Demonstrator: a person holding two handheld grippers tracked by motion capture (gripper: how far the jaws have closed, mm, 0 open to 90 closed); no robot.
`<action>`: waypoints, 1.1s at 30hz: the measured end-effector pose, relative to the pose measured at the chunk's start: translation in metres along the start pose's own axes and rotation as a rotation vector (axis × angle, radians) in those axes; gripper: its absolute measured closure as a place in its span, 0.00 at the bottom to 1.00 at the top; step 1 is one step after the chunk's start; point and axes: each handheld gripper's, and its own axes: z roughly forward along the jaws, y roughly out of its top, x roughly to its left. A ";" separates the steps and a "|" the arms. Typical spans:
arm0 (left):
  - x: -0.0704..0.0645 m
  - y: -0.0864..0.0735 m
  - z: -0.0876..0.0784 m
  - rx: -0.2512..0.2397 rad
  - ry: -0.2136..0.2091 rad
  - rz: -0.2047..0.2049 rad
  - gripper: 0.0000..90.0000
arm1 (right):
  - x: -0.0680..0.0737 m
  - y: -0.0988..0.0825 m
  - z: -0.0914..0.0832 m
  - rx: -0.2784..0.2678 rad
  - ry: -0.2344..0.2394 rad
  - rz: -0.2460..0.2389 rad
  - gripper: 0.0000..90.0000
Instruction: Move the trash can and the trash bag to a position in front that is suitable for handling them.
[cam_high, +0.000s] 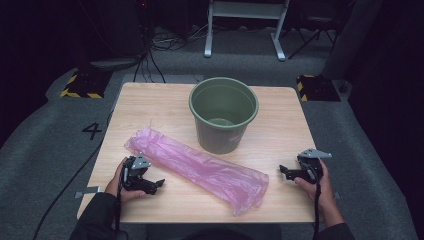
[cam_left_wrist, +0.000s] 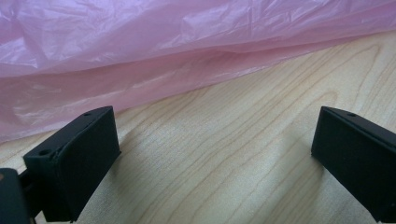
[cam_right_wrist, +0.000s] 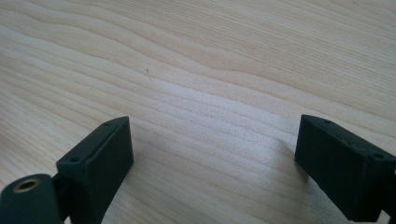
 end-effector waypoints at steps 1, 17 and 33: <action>0.000 0.000 0.000 0.000 0.000 0.000 0.01 | 0.000 0.000 0.000 0.000 0.000 0.000 0.13; -0.001 0.001 0.001 0.004 0.015 -0.007 0.00 | 0.002 0.000 -0.001 -0.014 -0.011 -0.029 0.17; -0.001 0.002 0.002 0.000 0.013 -0.012 0.00 | 0.008 0.023 -0.015 -0.140 0.080 -0.067 0.24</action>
